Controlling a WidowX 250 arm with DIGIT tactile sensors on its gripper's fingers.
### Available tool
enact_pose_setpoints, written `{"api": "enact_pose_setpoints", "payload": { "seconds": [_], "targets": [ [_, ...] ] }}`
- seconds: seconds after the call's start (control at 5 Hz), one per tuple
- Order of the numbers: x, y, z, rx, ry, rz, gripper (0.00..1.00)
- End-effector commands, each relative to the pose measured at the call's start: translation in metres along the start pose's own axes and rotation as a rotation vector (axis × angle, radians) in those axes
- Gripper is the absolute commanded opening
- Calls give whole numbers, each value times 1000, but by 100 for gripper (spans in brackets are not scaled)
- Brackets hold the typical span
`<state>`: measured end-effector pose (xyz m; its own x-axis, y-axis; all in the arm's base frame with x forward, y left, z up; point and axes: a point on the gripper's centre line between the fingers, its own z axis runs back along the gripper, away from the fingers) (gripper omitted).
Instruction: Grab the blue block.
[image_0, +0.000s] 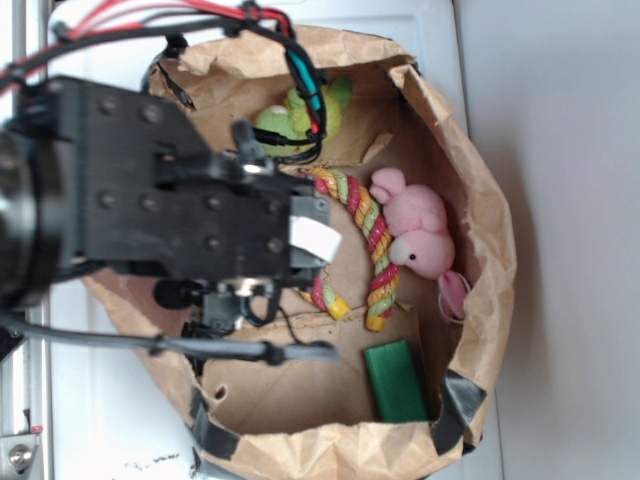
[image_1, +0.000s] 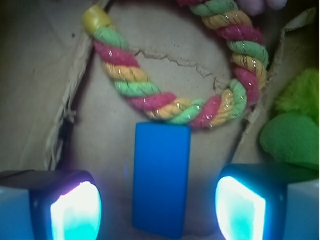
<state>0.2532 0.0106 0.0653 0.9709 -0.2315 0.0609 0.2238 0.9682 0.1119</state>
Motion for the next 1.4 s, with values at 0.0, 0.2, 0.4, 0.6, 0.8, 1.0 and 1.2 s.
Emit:
{"api": "enact_pose_setpoints", "payload": {
  "seconds": [0.0, 0.2, 0.4, 0.6, 0.8, 1.0, 1.2],
  "targets": [
    [10, -8, 15, -13, -67, 68, 100],
    [13, -6, 15, -21, -65, 77, 100],
    [13, -7, 12, -17, -78, 69, 100],
    [13, -6, 6, 2, -92, 64, 100],
    [14, -3, 0, 4, -94, 61, 100],
    [14, -1, -6, -2, -87, 50, 100],
    [16, 3, -15, 2, -70, 53, 100]
  ]
}}
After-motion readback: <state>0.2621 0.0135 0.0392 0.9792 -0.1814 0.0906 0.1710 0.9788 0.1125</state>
